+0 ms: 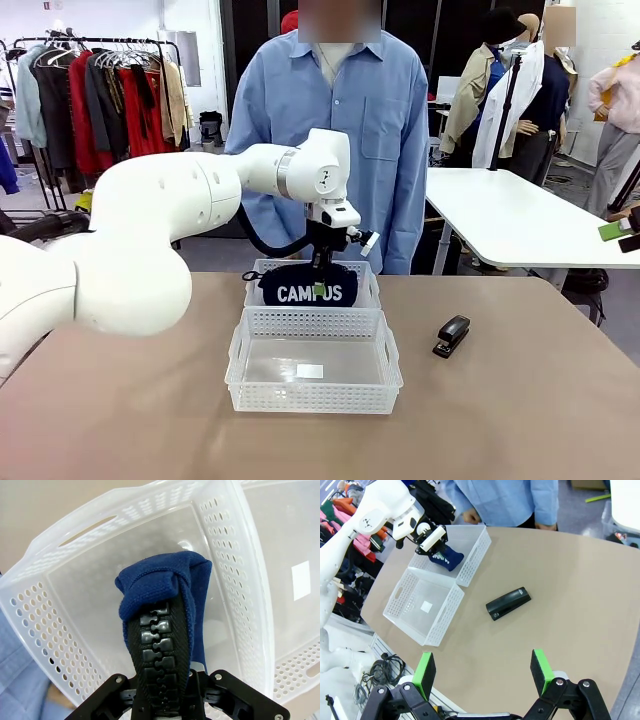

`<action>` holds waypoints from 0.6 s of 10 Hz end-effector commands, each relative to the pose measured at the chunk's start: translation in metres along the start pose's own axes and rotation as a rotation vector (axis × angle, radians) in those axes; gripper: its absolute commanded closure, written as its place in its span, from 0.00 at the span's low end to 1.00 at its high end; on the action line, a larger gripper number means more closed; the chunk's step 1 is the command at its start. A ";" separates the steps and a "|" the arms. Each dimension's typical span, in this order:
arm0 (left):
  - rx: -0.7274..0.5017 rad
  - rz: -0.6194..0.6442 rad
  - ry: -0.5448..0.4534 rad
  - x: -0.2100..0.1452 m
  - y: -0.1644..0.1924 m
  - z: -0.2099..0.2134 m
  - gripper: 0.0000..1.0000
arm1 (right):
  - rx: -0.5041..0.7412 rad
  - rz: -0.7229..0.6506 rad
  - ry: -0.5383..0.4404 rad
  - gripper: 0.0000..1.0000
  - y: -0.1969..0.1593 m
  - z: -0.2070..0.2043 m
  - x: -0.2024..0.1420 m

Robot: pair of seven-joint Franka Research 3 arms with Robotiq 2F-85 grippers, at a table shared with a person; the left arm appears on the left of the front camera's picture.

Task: Distribute items into two baskets.
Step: Place the picked Pencil pouch into the Organizing basket as instructed by the person.

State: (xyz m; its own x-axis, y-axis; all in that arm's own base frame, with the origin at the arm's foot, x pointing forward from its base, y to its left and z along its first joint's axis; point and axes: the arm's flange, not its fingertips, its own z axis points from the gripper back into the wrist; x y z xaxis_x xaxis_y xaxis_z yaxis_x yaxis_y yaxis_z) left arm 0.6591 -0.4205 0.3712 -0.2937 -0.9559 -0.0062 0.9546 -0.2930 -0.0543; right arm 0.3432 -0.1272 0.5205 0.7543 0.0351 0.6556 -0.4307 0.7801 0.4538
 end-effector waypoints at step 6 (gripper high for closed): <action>-0.028 -0.048 0.015 0.006 0.025 0.008 0.64 | 0.026 0.005 -0.028 0.00 -0.001 0.000 0.002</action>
State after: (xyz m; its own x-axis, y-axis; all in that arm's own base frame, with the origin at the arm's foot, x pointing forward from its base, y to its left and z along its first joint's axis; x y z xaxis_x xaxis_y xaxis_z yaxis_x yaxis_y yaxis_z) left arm 0.6583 -0.4199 0.3674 -0.3231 -0.9463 -0.0085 0.9438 -0.3216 -0.0763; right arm 0.3432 -0.1272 0.5205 0.7543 0.0351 0.6556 -0.4307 0.7801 0.4538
